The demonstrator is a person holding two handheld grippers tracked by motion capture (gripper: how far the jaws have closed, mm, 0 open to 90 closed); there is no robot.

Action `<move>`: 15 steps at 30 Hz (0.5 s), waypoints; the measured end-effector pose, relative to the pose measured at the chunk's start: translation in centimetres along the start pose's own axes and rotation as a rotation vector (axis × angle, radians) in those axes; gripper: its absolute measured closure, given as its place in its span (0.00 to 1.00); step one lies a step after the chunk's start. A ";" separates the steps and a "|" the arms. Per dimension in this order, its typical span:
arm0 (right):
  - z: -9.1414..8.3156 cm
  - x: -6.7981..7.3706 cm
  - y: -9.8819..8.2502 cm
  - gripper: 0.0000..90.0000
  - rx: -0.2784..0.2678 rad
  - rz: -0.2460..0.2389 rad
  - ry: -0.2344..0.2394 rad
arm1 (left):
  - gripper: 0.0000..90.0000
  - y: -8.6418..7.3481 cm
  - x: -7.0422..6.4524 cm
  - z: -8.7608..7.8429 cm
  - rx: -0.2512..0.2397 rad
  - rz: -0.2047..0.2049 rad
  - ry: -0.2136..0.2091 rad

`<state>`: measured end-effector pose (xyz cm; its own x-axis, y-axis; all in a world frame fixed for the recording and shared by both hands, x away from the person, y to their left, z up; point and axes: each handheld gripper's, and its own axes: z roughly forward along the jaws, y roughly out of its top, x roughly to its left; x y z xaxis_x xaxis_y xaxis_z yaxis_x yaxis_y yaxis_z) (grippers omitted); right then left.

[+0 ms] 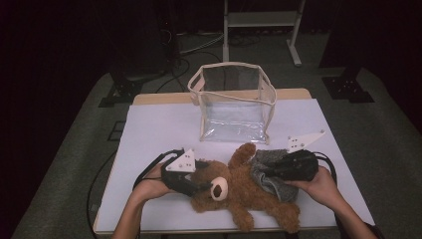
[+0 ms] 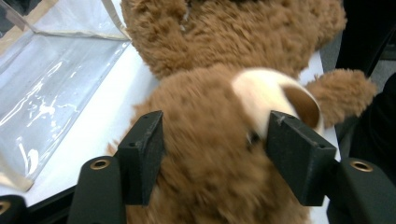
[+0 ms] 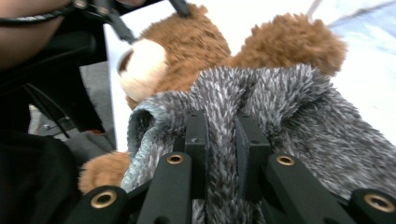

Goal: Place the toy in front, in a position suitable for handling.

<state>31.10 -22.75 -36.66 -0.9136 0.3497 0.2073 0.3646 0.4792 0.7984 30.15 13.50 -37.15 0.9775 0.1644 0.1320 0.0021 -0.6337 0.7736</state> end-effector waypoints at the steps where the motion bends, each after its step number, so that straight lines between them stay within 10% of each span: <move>1: -0.1 -0.4 -0.2 0.85 -0.004 0.009 -0.007 | 0.40 -0.1 0.0 -0.1 0.001 -0.003 -0.001; 9: -0.4 -3.3 -0.9 0.85 -0.068 0.106 -0.042 | 0.27 -1.8 0.7 0.3 0.037 -0.045 0.034; 15: 0.2 -0.9 0.6 0.85 -0.077 0.024 -0.030 | 0.34 -2.3 1.0 1.5 0.040 -0.055 0.044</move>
<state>32.18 -22.62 -36.50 -0.8986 0.3851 0.2106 0.3702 0.4074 0.8348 31.43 13.98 -39.73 0.9655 0.2320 0.1179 0.0645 -0.6523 0.7552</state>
